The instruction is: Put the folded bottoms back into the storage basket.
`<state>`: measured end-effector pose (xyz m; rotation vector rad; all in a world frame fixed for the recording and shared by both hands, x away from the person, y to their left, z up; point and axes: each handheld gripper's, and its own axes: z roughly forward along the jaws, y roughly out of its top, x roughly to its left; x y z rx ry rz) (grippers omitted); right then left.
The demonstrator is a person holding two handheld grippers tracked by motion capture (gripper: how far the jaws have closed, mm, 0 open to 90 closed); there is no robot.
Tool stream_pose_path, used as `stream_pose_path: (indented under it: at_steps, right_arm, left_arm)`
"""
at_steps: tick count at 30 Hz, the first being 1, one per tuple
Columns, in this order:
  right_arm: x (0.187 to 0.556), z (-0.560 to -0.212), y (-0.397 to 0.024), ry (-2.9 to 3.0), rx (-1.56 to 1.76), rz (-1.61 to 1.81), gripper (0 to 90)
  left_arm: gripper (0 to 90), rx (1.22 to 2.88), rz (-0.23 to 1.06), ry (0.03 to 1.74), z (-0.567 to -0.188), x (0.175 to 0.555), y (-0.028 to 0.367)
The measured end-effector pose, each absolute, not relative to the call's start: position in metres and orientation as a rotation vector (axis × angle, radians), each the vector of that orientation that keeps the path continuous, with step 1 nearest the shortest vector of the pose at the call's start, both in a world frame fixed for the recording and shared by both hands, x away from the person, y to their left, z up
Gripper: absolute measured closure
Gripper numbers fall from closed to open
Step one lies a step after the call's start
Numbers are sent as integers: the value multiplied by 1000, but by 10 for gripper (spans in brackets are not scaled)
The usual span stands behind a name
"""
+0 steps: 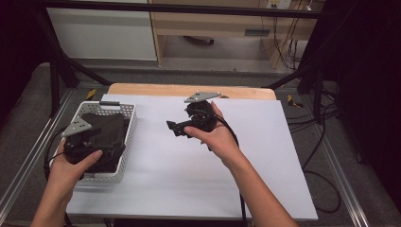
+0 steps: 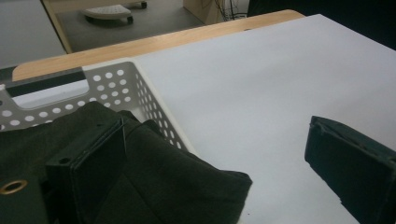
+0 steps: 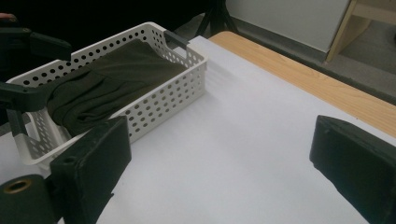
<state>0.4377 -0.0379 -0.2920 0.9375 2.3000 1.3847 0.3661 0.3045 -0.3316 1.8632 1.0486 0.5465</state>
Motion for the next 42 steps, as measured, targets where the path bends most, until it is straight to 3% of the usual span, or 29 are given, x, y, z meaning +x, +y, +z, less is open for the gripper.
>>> stream_pose_path:
  at_steps: [22,42]
  right_arm:
    - [439,-279,-83,2122,1013,1465,54]
    - [433,-272,-154,1969,1084,1473,40]
  left_arm:
    - [48,1847,521,972,-336,357,295]
    - [44,1856,495,933,-338,356,295]
